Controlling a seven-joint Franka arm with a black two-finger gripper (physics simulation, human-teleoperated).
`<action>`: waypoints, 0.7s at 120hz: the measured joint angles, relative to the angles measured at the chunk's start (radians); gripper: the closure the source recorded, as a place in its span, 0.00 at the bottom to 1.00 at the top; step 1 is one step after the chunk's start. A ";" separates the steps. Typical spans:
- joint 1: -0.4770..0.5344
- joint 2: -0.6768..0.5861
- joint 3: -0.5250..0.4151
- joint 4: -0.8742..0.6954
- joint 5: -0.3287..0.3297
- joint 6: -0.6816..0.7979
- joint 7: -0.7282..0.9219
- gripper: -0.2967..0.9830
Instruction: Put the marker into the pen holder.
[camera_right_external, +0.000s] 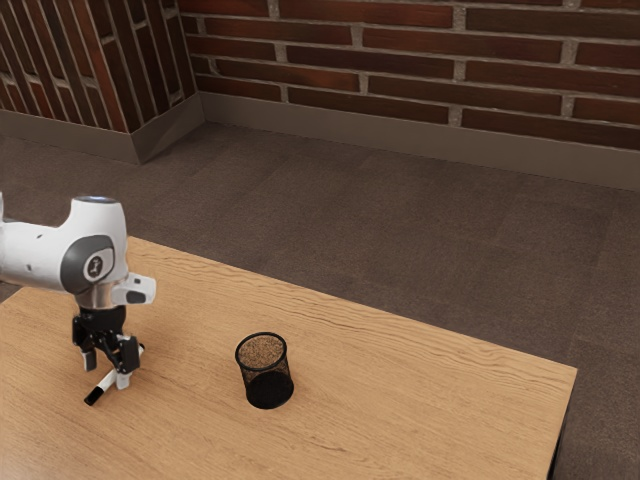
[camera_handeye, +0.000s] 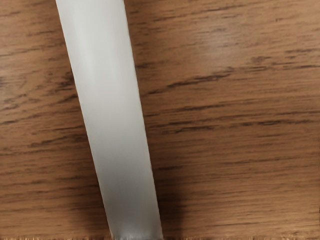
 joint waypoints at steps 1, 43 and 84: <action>0.000 0.000 0.000 -0.002 0.000 0.001 0.001 0.23; 0.015 0.004 0.007 -0.030 0.006 0.013 0.043 0.23; 0.019 0.011 0.015 -0.029 0.008 0.028 0.058 0.33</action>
